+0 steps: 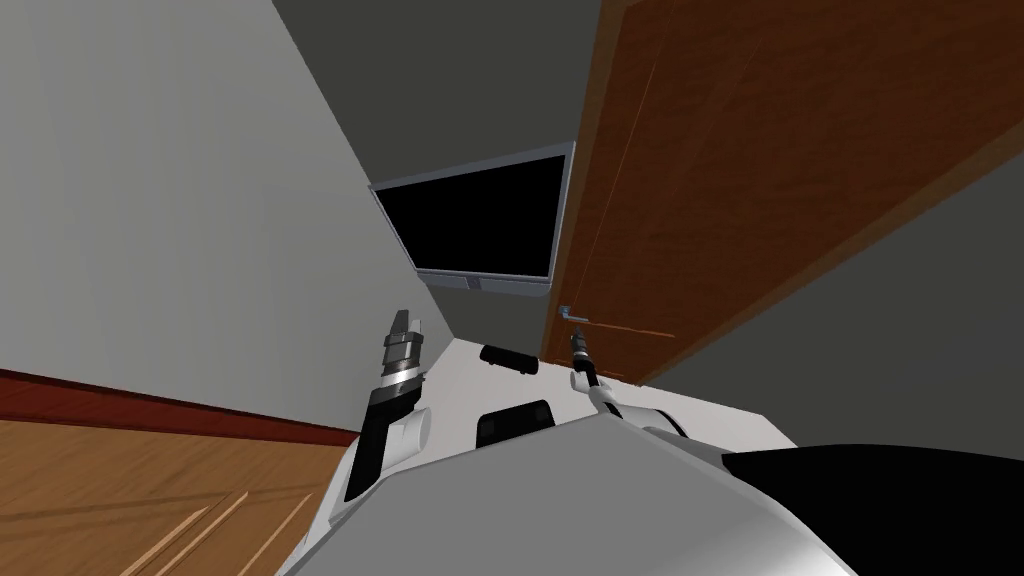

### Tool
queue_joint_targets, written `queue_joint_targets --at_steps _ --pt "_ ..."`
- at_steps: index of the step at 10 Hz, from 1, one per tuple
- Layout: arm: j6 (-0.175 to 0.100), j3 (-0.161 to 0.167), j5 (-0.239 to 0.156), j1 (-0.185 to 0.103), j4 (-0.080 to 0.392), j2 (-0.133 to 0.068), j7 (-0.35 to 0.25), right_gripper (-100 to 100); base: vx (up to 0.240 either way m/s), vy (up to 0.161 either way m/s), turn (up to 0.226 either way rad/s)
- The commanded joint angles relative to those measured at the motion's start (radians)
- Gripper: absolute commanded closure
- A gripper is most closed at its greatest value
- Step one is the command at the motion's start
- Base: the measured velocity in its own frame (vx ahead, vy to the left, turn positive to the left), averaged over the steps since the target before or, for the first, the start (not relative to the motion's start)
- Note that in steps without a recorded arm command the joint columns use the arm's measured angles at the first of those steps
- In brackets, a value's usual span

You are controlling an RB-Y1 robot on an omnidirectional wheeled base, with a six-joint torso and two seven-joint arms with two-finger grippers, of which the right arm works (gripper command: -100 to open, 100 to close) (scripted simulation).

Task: Pull the door open

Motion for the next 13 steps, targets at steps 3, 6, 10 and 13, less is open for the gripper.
queue_joint_targets --at_steps 3,6,10,13 --pt "-0.016 -0.056 -0.016 -0.015 0.034 -0.008 0.02 -100 -0.015 -0.061 0.207" --pt "-0.022 -0.105 -0.031 -0.021 0.053 -0.009 0.042 -100 0.009 -0.039 0.159" --pt "-0.029 -0.16 -0.047 -0.027 0.069 -0.01 0.066 -100 0.056 -0.087 0.161" --pt "-0.03 -0.176 -0.052 -0.028 0.074 -0.01 0.073 -100 0.063 -0.072 0.081"
